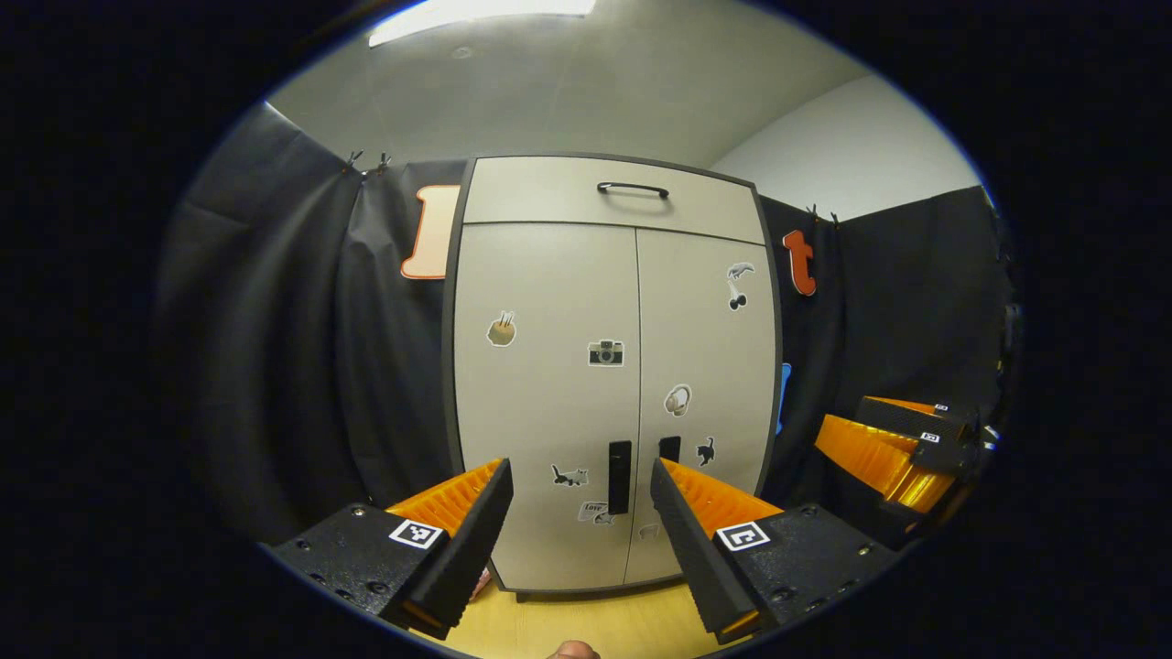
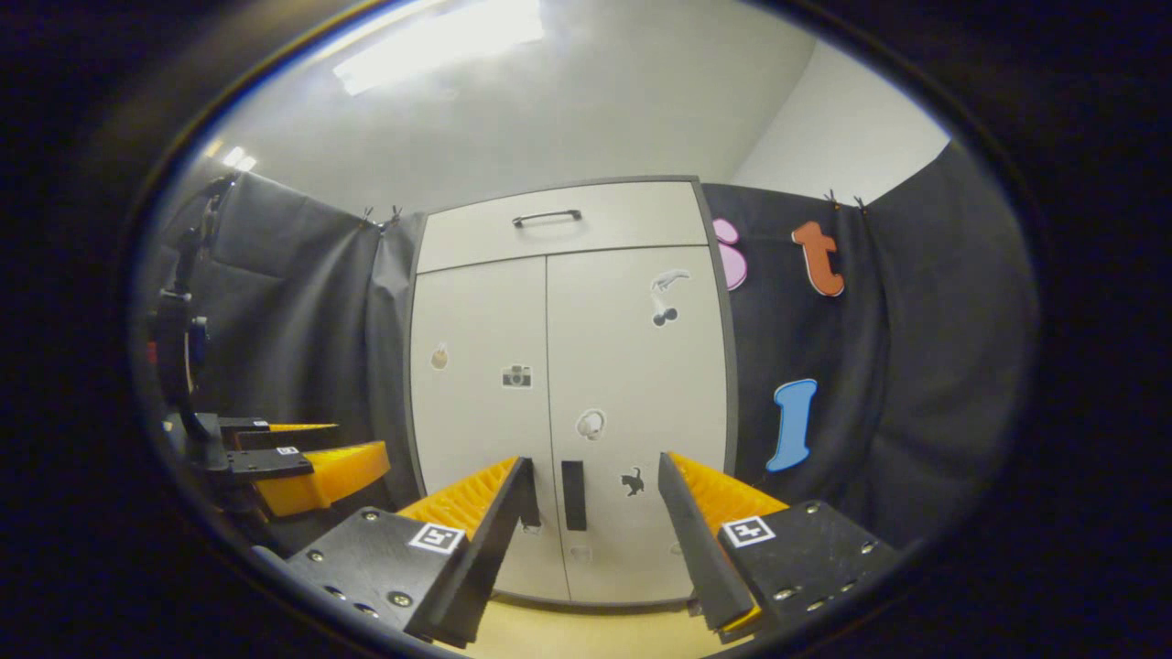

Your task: Grab one shoe with the right hand and put it into the shoe cabinet, grab the other shoe with the left hand and put it into the shoe cabinet; then close the right door with the right hand and the left door with the left hand.

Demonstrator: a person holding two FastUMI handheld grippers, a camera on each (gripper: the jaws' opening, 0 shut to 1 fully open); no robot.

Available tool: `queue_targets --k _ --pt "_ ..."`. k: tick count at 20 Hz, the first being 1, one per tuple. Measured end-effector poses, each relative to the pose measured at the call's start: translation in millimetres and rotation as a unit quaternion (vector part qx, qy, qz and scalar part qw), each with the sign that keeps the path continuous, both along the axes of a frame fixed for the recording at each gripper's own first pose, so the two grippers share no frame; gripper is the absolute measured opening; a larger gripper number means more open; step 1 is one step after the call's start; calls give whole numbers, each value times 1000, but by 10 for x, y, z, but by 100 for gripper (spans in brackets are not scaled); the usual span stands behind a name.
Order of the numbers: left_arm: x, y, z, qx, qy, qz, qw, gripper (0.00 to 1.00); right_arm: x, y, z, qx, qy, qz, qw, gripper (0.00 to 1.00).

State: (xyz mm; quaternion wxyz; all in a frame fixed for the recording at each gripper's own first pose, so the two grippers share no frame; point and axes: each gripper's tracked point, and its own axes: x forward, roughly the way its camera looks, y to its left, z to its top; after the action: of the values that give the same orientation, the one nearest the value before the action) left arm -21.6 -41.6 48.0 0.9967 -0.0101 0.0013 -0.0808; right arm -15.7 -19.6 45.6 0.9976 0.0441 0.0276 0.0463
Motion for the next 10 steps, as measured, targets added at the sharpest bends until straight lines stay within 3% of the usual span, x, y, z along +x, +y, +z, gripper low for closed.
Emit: queue_targets --k 2,3,10 --pt "13 -199 0 1 -3 -13 1000 88 -59 -181 -37 -3 4 -11 1000 87" --pt "5 -321 -11 0 -3 -19 1000 93 -87 -294 -55 -4 6 -14 1000 87" --pt "59 -1474 -89 6 -2 -21 1000 93 -171 -1461 -57 -29 -2 -22 999 87"
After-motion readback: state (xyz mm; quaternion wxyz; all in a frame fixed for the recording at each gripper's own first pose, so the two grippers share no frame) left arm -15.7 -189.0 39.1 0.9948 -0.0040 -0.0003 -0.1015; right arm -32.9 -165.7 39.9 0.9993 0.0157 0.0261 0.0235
